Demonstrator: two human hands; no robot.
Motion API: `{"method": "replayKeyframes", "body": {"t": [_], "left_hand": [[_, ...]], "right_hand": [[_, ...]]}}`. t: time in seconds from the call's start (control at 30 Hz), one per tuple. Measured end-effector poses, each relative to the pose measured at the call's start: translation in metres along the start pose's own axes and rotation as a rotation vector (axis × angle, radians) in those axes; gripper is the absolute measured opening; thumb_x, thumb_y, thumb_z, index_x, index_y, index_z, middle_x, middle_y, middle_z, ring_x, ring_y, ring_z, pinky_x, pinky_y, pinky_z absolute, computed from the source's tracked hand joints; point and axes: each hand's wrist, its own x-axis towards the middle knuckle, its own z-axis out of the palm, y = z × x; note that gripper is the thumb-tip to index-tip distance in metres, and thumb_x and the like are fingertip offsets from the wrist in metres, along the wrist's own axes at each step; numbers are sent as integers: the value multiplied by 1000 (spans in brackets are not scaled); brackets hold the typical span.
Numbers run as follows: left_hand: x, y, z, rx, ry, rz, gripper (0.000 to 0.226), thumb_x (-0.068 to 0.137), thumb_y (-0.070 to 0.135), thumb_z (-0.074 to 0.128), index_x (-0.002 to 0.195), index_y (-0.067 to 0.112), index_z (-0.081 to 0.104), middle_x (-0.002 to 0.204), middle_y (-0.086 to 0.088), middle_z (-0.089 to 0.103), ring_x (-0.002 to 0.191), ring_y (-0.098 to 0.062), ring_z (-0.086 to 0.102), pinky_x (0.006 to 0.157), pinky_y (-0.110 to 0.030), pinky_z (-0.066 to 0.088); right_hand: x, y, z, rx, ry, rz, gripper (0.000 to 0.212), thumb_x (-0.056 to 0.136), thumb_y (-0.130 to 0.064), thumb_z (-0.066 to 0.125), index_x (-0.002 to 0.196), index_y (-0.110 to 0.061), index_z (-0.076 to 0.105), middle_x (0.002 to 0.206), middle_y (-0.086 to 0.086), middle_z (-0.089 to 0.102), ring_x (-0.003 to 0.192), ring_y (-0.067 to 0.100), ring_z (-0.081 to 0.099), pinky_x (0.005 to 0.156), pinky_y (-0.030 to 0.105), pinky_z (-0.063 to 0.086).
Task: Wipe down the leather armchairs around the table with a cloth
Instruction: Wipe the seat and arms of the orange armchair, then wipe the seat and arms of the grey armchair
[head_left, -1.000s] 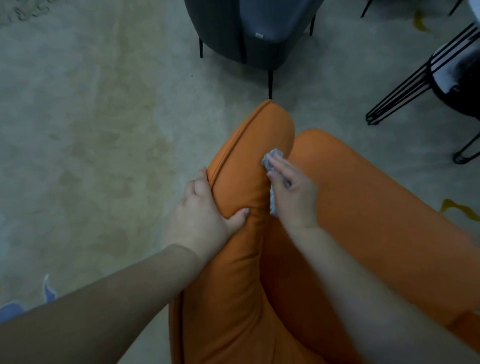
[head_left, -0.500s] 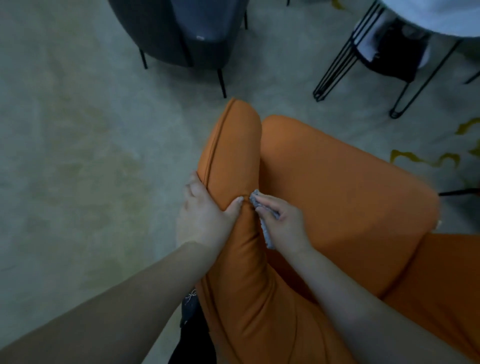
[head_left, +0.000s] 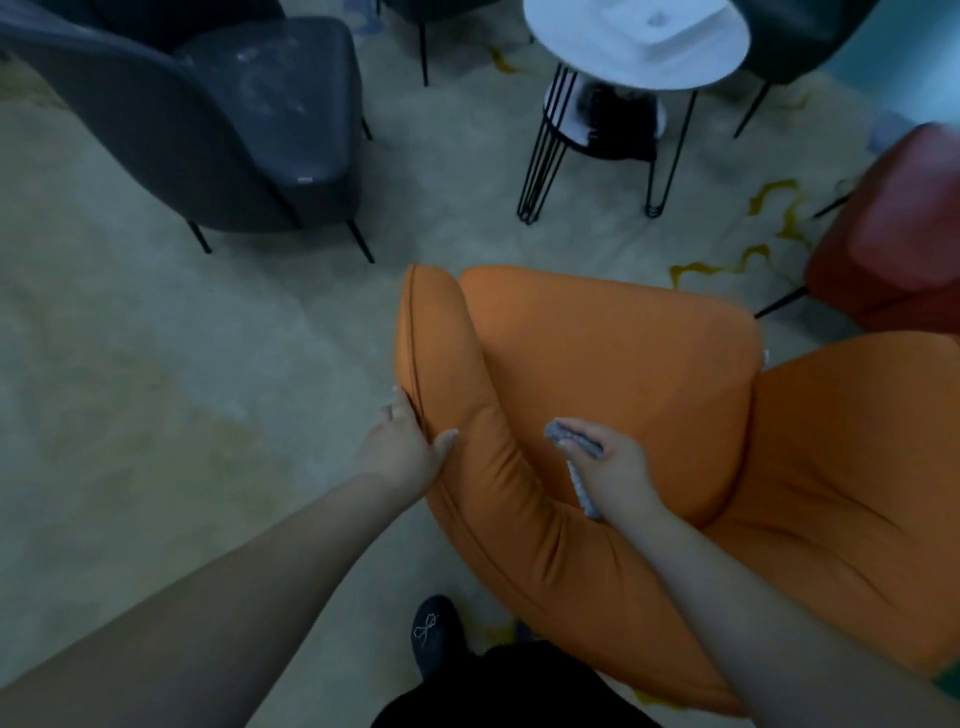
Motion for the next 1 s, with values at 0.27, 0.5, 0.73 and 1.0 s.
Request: {"method": "replayKeyframes", "body": {"t": [0.27, 0.5, 0.73, 1.0], "left_hand": [[-33, -31, -20, 384, -19, 228, 67, 95, 60, 35, 150, 22, 25, 145, -4, 40, 131, -25, 40, 102, -39, 40], [-33, -62, -43, 477, 50, 215, 64, 97, 58, 32, 149, 21, 27, 148, 0, 39, 135, -21, 37, 103, -38, 35], [7, -114, -98, 469, 80, 266, 63, 98, 56, 33, 150, 21, 27, 148, 1, 40, 137, -20, 35, 106, -38, 32], [71, -199, -189, 546, 66, 348, 63, 98, 56, 32, 150, 21, 27, 150, 1, 38, 140, -22, 30, 113, -39, 25]], "right_hand": [[-2, -28, -14, -83, 36, -75, 23, 90, -14, 61, 107, -29, 67, 88, -19, 62, 74, -13, 59, 62, 1, 40], [3, -66, 14, -79, -21, -113, 20, 91, -18, 59, 103, -33, 66, 81, -14, 65, 62, -5, 60, 51, 5, 41], [29, -113, 87, -157, 12, -153, 22, 89, -14, 61, 104, -28, 69, 87, -20, 62, 78, -7, 58, 65, 0, 38], [71, -179, 199, -267, 83, -246, 23, 86, -7, 63, 108, -12, 71, 98, -3, 65, 94, 7, 56, 75, 6, 33]]}}
